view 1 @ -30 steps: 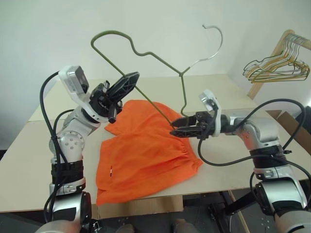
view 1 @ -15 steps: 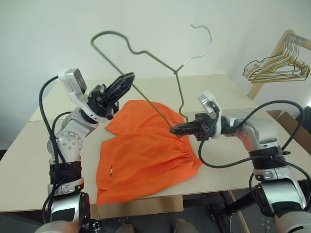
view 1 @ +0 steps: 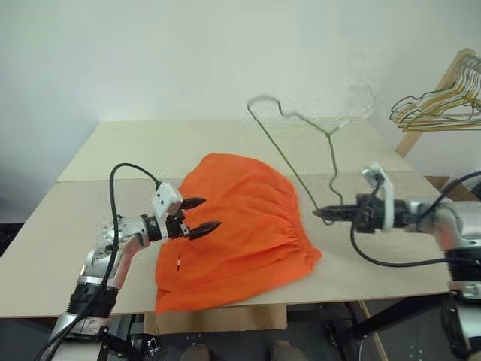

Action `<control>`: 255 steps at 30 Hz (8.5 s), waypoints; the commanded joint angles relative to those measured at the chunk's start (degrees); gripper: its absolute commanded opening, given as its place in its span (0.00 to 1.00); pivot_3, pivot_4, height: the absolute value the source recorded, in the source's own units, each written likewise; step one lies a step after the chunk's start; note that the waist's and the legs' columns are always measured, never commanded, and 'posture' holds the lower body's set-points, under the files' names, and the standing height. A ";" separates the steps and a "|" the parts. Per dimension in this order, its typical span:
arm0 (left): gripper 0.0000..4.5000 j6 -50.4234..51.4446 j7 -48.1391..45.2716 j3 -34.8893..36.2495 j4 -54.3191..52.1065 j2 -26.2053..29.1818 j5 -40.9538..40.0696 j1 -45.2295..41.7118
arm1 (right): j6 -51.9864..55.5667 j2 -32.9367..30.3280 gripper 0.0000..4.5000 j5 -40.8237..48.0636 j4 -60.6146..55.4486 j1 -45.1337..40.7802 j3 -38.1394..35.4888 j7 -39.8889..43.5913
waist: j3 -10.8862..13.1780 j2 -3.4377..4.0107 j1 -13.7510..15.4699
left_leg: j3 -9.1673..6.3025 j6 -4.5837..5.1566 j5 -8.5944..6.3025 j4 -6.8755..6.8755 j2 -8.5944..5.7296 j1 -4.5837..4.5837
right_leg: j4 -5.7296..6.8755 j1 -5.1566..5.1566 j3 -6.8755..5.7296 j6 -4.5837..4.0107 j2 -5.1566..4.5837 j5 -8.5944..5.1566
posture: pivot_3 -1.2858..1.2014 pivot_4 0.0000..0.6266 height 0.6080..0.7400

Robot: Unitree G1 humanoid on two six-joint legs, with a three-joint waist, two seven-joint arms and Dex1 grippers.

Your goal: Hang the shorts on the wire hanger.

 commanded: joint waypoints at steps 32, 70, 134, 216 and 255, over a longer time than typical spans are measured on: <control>0.99 -4.91 -9.95 -4.01 -12.77 8.07 4.20 7.58 | 3.32 -15.65 0.00 -0.20 14.39 5.64 18.46 20.25 | -0.07 0.48 -1.35 | 0.26 0.01 0.00 0.02 0.07 0.28 | 0.06 0.12 0.23 0.18 0.06 -0.12 | 0.51 0.00 1.00; 0.99 -7.16 -6.91 -5.99 -12.59 7.74 9.88 9.51 | -7.41 3.30 0.00 -3.14 40.06 -14.26 32.06 20.25 | -0.12 0.60 0.11 | 0.25 0.02 0.00 0.06 0.08 0.32 | 0.09 0.19 0.24 0.05 0.09 -0.03 | 0.53 0.00 1.00; 0.99 -31.86 -34.83 -26.00 66.93 -2.97 13.31 -58.41 | -52.08 17.42 0.00 -33.98 22.88 -11.25 14.51 12.08 | -0.13 0.61 -2.89 | 0.01 0.08 -0.04 0.41 -0.04 -0.07 | 0.32 -0.02 0.18 0.19 0.10 -0.05 | 0.50 0.00 1.00; 0.00 -36.11 -32.06 -3.23 70.35 -1.86 27.12 -60.80 | -23.44 30.84 0.80 -9.42 6.23 5.04 -5.41 -14.10 | -0.11 0.59 -4.26 | -0.15 0.26 -0.15 0.85 -0.08 -0.18 | 0.88 -0.12 0.17 0.25 0.08 -0.15 | 0.50 0.00 1.00; 0.00 -36.96 -34.83 -18.10 66.68 6.76 15.40 -59.16 | -25.59 21.64 0.02 -12.84 24.14 -5.55 -7.21 -13.01 | -0.10 0.58 -4.27 | -0.17 0.29 -0.17 0.84 -0.07 -0.19 | 0.88 -0.14 0.17 0.25 0.10 -0.15 | 0.51 0.00 1.00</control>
